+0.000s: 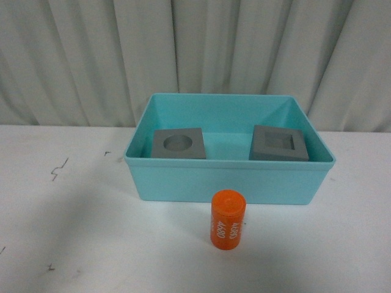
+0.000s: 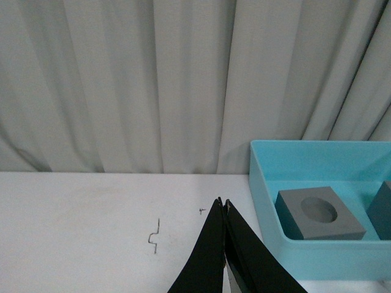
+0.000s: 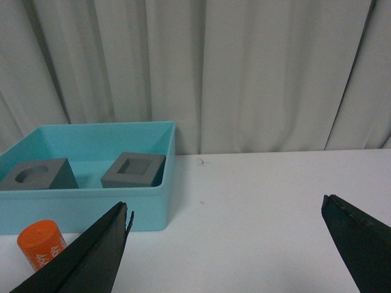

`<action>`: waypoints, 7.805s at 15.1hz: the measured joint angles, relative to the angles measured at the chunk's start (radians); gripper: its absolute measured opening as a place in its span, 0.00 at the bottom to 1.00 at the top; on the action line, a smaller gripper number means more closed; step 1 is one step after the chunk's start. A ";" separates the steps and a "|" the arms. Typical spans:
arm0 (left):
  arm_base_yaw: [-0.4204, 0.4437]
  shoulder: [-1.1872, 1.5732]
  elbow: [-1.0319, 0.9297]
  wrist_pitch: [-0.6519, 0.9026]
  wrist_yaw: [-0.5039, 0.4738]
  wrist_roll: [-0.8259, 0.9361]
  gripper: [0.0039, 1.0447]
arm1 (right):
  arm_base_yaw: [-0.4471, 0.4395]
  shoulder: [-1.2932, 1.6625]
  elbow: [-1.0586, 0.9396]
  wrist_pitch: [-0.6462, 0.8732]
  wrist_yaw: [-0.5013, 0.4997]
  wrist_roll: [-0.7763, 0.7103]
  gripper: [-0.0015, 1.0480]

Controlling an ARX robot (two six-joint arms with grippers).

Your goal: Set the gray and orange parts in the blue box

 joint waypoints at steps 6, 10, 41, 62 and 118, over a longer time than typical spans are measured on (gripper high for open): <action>0.121 -0.232 -0.127 -0.098 0.109 0.001 0.01 | 0.000 0.000 0.000 0.000 0.000 0.000 0.94; 0.117 -0.383 -0.171 -0.206 0.112 0.000 0.01 | 0.000 0.000 0.000 0.000 0.000 0.000 0.94; 0.118 -0.937 -0.207 -0.715 0.114 0.001 0.94 | 0.097 0.174 0.039 0.116 0.171 0.010 0.94; 0.118 -0.937 -0.207 -0.714 0.114 0.001 0.94 | 0.435 1.883 1.027 -0.111 -0.148 0.217 0.94; 0.118 -0.937 -0.207 -0.714 0.114 0.001 0.94 | 0.288 2.234 1.640 -0.264 -0.282 0.004 0.46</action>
